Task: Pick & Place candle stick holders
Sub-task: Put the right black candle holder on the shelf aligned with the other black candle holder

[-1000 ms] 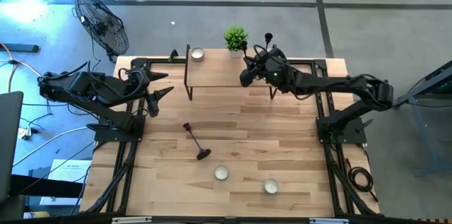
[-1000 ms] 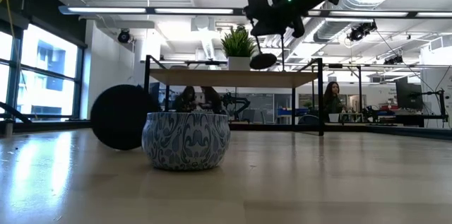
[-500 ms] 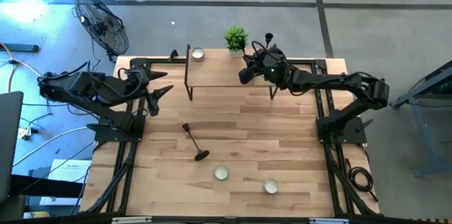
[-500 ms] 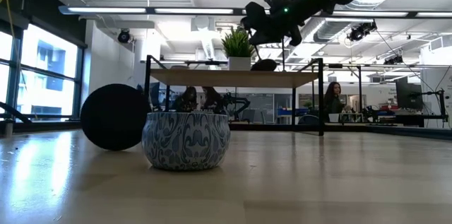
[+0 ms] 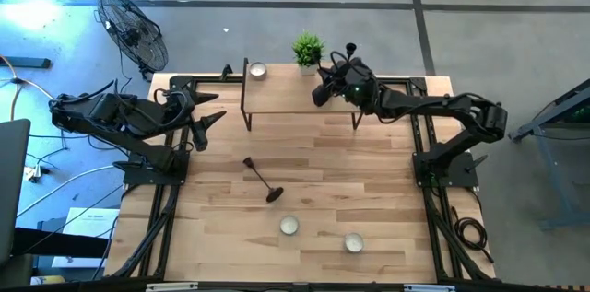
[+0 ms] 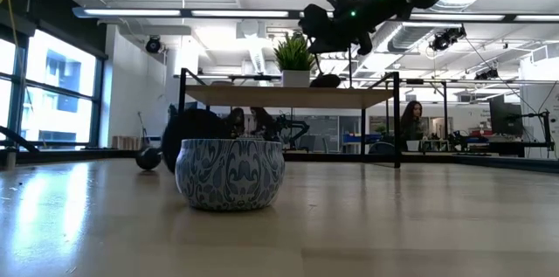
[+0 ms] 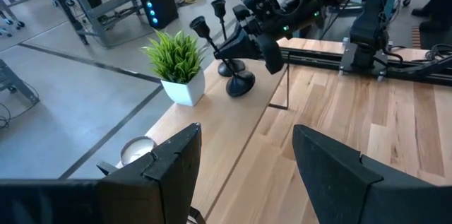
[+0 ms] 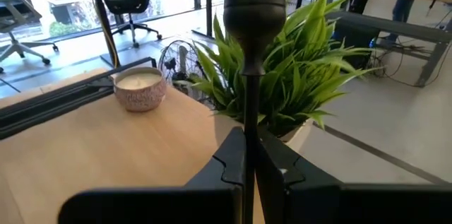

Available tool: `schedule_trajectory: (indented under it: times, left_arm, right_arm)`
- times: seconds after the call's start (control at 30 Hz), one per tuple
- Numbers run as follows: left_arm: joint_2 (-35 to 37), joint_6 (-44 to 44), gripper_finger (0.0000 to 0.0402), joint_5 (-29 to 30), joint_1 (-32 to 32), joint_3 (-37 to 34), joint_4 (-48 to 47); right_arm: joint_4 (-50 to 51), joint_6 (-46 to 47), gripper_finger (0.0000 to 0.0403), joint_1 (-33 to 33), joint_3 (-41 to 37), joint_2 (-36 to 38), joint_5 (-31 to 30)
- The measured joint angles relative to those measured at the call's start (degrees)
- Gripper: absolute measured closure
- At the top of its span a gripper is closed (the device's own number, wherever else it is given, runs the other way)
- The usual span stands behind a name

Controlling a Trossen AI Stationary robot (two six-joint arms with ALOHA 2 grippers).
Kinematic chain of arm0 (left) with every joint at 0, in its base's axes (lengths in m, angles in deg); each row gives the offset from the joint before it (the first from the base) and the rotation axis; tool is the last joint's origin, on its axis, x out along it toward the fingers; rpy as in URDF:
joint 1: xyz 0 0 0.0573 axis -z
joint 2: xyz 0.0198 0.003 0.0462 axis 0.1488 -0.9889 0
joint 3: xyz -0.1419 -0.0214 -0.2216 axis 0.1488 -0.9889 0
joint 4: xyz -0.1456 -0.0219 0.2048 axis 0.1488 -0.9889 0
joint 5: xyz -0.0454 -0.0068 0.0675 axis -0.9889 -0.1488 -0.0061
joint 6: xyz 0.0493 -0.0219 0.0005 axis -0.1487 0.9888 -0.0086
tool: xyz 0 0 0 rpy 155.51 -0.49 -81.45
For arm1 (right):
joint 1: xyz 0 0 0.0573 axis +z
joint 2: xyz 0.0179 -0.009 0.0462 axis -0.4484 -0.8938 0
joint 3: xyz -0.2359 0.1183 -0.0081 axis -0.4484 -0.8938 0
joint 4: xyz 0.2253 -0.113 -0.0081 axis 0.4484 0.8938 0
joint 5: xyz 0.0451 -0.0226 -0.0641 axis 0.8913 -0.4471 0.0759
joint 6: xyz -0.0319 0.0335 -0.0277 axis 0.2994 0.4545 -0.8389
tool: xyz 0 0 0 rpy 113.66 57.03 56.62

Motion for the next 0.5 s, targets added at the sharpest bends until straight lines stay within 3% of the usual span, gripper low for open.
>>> schedule_trajectory:
  times: [0.5]
  left_arm:
    - [0.0,0.0,0.0183,-0.2,0.0,0.0,0.5]
  right_arm:
    - [-3.4,0.3,0.0398,-3.4,0.0,-0.5,7.6]
